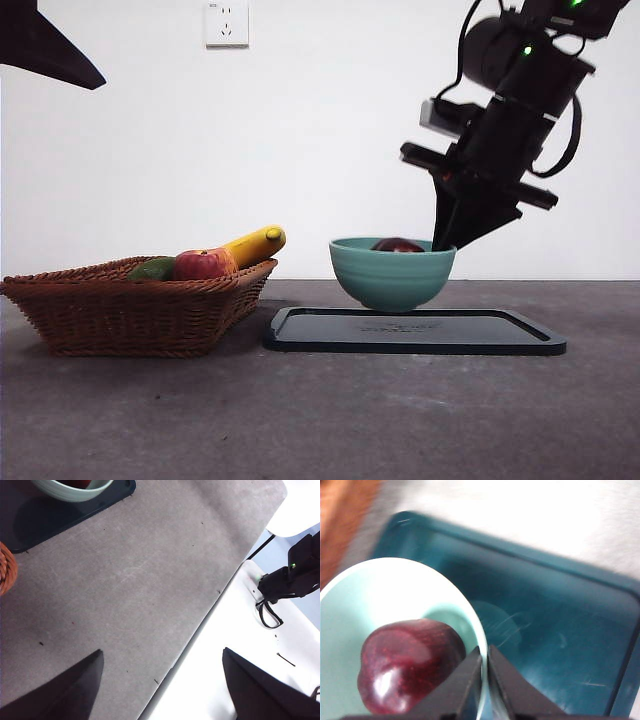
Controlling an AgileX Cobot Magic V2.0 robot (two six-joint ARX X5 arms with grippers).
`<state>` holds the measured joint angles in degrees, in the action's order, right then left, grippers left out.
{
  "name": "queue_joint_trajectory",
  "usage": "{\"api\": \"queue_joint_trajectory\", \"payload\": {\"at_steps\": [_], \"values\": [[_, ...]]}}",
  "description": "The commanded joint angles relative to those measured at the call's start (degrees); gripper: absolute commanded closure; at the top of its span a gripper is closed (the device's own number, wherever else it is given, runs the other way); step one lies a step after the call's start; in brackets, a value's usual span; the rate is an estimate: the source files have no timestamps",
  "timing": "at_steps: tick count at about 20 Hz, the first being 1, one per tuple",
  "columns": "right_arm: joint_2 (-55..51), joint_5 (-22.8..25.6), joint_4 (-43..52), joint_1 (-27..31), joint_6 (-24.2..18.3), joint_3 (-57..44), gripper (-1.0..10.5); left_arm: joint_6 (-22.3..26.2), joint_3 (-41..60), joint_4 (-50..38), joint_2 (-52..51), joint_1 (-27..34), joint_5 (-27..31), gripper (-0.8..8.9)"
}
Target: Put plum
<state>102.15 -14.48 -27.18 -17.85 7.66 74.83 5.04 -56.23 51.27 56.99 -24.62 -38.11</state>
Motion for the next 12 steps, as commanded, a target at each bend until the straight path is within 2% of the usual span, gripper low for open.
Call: {"api": "queue_joint_trajectory", "payload": {"at_steps": [1,9,10,12], "values": [[3.6,0.0,1.3,0.1,-0.6,2.7,9.4,0.5,-0.5,-0.3,0.3,-0.3,-0.5,4.4],[6.8,0.9,1.5,0.1,-0.6,3.3,9.3,0.5,-0.5,-0.2,0.3,-0.3,-0.5,4.4],[6.8,1.0,1.3,0.1,-0.6,3.3,9.1,0.5,-0.5,-0.2,0.3,-0.3,-0.5,4.4],[6.5,1.0,1.3,0.1,-0.1,3.3,7.5,0.5,-0.5,-0.3,0.3,-0.3,-0.5,4.4]]}}
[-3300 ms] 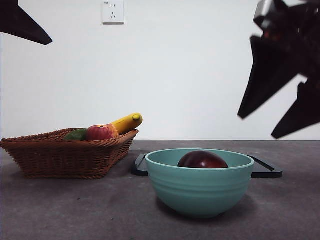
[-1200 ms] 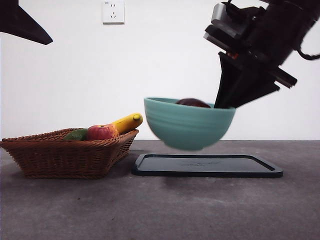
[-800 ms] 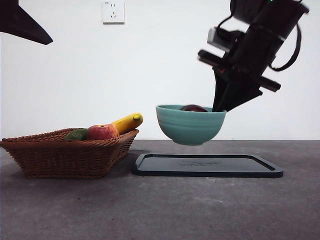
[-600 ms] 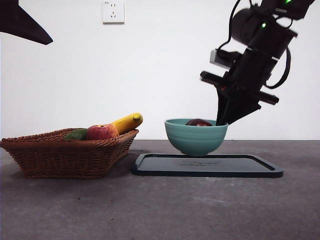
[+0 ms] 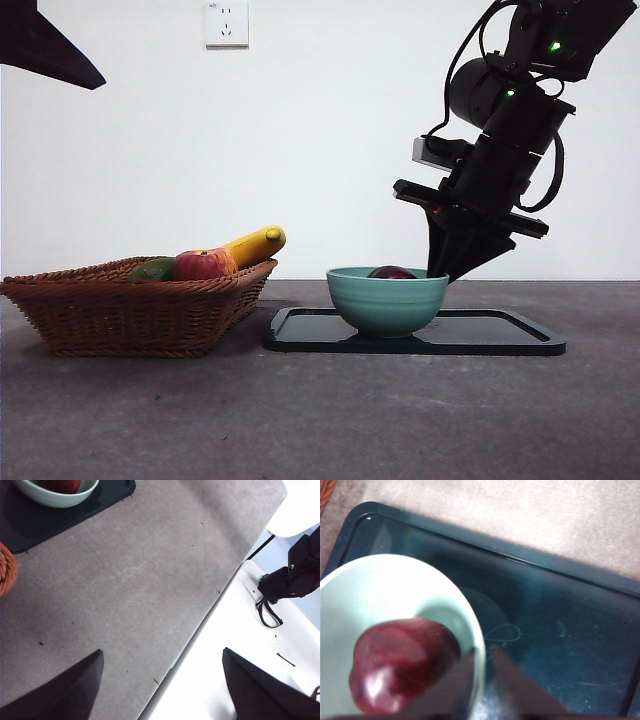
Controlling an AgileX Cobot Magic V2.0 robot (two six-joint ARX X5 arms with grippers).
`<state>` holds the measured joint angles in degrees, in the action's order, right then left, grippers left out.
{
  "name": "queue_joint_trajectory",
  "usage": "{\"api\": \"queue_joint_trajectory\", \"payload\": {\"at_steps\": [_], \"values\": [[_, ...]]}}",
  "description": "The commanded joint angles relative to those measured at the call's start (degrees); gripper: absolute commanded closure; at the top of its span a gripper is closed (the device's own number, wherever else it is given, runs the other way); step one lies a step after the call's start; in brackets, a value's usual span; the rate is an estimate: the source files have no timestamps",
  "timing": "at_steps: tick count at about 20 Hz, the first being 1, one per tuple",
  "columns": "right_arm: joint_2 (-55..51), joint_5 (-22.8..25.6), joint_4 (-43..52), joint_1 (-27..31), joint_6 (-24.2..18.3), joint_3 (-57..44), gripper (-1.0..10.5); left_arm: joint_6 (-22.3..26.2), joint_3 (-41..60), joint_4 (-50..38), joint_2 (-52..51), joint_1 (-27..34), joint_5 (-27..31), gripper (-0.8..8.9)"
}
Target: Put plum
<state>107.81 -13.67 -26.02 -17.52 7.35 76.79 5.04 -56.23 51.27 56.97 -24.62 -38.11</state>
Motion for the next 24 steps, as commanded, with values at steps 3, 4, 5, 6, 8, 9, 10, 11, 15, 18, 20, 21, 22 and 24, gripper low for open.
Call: {"api": "queue_joint_trajectory", "payload": {"at_steps": [3,4,5,6,8,9,10,11,15,18,20,21,22,24], "values": [[-2.3,0.4,-1.1,0.1,0.2,1.9,7.3,0.5,-0.5,-0.2,0.3,-0.3,-0.5,4.4],[-4.3,0.7,-1.3,0.2,0.1,2.0,7.3,0.5,-0.5,-0.3,0.3,-0.3,-0.5,4.4],[-6.8,0.7,-1.8,0.3,0.1,2.0,7.3,0.5,-0.5,-0.3,0.3,-0.3,-0.5,4.4],[-9.7,0.6,-2.9,0.4,0.0,2.0,7.3,0.5,-0.5,-0.3,0.3,-0.3,-0.5,4.4],[-15.9,-0.3,-6.5,0.4,-1.0,2.0,7.3,0.8,-0.5,-0.3,0.3,-0.3,-0.5,4.4],[-19.1,-0.8,-8.9,0.3,-1.5,2.0,7.3,0.8,-0.5,-0.3,0.3,-0.3,-0.5,4.4],[-22.4,-1.6,-11.4,0.3,-2.3,2.0,7.3,0.8,-0.5,-0.3,0.3,-0.3,-0.5,4.4],[-25.5,-1.6,-14.0,0.3,-2.8,2.0,7.3,0.9,-0.5,-0.3,0.3,-0.3,-0.5,4.4],[-36.1,-3.2,-20.9,0.0,-3.2,0.5,7.3,1.0,-0.5,-0.3,0.3,-0.3,-0.5,4.4],[-43.7,-4.3,-21.6,-0.7,-3.3,-4.0,7.3,1.0,-0.5,-0.3,0.3,-0.3,-0.5,4.4],[-49.0,-6.2,-21.6,-1.7,-3.3,-9.1,7.3,1.4,-0.5,-0.3,0.3,-0.3,-0.5,4.4],[-51.6,-6.6,-21.6,-2.3,-3.3,-11.8,7.3,1.7,-0.5,-0.3,0.3,-0.3,-0.5,4.4],[-54.0,-7.2,-21.5,-3.0,-3.3,-14.6,7.3,1.6,-0.5,-0.3,0.3,-0.3,-0.5,4.4],[-58.4,-8.2,-21.3,-4.3,-3.3,-19.8,7.3,1.6,-0.5,-0.3,0.3,-0.3,-0.5,4.4]]}}
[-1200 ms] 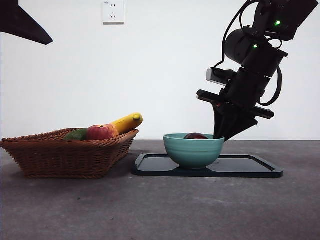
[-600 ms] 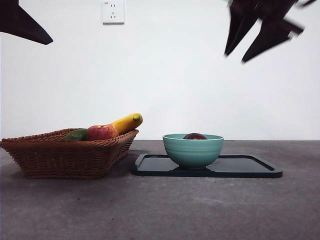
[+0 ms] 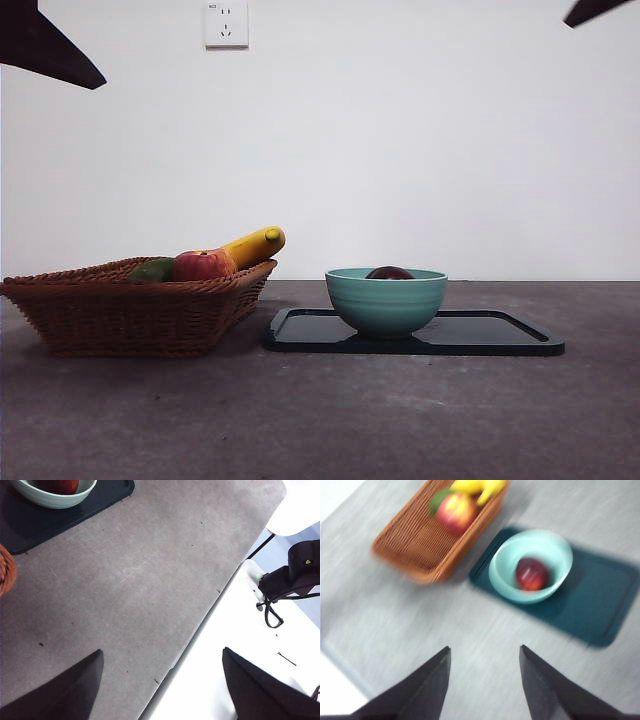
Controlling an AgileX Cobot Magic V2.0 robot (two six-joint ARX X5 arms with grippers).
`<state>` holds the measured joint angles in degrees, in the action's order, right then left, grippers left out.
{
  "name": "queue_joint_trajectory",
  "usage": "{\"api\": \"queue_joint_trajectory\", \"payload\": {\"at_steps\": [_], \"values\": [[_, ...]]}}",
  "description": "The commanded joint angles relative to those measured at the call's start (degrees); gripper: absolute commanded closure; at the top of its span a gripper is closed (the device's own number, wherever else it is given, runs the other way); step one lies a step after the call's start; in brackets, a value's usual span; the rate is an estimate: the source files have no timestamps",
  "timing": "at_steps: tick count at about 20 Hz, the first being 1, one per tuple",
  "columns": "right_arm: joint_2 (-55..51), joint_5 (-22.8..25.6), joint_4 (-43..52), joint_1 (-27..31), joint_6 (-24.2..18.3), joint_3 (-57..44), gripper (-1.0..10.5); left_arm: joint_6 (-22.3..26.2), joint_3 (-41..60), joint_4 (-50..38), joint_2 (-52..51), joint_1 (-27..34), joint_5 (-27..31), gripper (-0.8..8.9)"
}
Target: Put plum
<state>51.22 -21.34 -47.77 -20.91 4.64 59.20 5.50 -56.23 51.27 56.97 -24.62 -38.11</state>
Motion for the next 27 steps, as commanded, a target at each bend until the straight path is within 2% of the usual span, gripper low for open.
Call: {"api": "queue_joint_trajectory", "payload": {"at_steps": [1,7,25,27], "values": [[-3.8,-0.9,0.7,-1.5,-0.6,-4.5,7.3,1.2,-0.5,-0.3,0.3,-0.3,-0.5,4.4],[-11.3,-1.9,1.0,-3.0,-0.5,-12.5,7.3,1.1,-0.5,-0.3,0.3,-0.3,-0.5,4.4],[-11.3,-2.9,1.0,-3.0,-0.5,-12.5,7.3,1.1,-0.5,-0.3,0.3,-0.3,-0.5,4.4],[-11.3,-2.9,1.0,-3.0,-0.5,-12.5,7.3,-0.5,-0.5,-1.0,0.3,-0.3,-0.5,4.43]]}}
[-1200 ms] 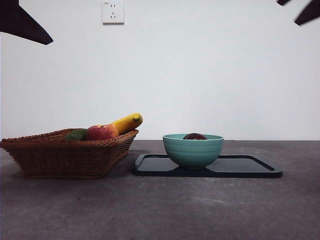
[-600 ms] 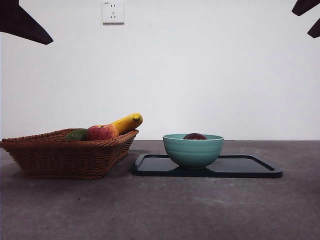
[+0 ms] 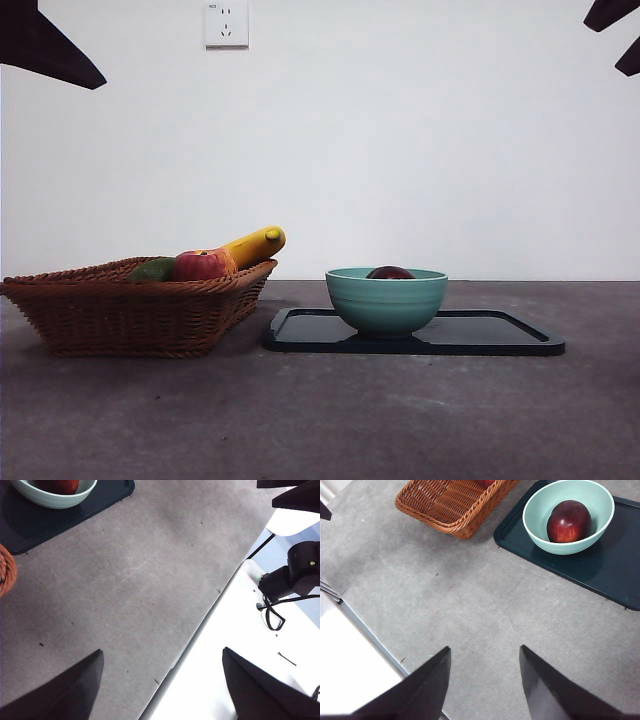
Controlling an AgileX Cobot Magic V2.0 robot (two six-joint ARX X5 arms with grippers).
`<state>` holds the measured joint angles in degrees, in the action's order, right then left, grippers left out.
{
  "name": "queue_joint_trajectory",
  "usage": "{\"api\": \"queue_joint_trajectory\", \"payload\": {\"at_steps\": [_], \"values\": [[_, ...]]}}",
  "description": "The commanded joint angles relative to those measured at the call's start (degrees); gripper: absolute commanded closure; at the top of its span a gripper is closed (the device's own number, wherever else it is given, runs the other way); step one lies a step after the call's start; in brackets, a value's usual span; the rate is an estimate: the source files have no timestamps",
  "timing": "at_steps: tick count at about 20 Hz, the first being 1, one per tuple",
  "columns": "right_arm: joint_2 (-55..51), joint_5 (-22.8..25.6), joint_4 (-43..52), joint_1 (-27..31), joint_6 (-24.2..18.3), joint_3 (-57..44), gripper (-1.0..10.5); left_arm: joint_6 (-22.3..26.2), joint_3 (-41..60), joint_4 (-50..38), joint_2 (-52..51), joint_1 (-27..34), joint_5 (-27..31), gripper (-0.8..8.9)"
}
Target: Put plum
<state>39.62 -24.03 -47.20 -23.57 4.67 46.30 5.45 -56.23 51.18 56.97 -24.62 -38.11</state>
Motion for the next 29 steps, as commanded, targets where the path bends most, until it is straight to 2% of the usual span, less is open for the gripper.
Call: {"api": "queue_joint_trajectory", "payload": {"at_steps": [1,3,7,9,20,23,29], "values": [[0.3,-0.2,0.5,-0.3,-0.6,0.4,7.3,-2.2,-0.5,-2.3,0.3,-0.4,-0.5,4.43],[0.3,-0.2,0.5,-0.3,-0.6,0.4,7.3,-6.2,-0.8,-6.7,0.4,-1.4,-0.2,4.41],[0.3,-0.2,0.5,-0.3,-0.5,0.4,7.3,-12.6,-5.0,-12.9,3.7,-4.4,10.0,4.4],[0.3,-0.2,0.5,-0.3,-0.3,0.4,7.3,-14.2,-9.4,-13.6,7.8,-5.1,13.0,4.4],[0.3,-0.2,0.5,-0.3,-0.4,0.4,7.3,-15.3,-40.0,-13.6,40.8,-9.0,20.8,4.42],[0.3,-0.2,0.4,-0.3,-0.4,0.4,7.3,-14.5,-45.5,-13.8,48.0,-9.7,22.9,4.43],[0.3,-0.2,0.4,-0.3,-0.4,0.4,7.3,-14.5,-53.1,-13.7,59.8,-11.5,23.6,4.43]]}}
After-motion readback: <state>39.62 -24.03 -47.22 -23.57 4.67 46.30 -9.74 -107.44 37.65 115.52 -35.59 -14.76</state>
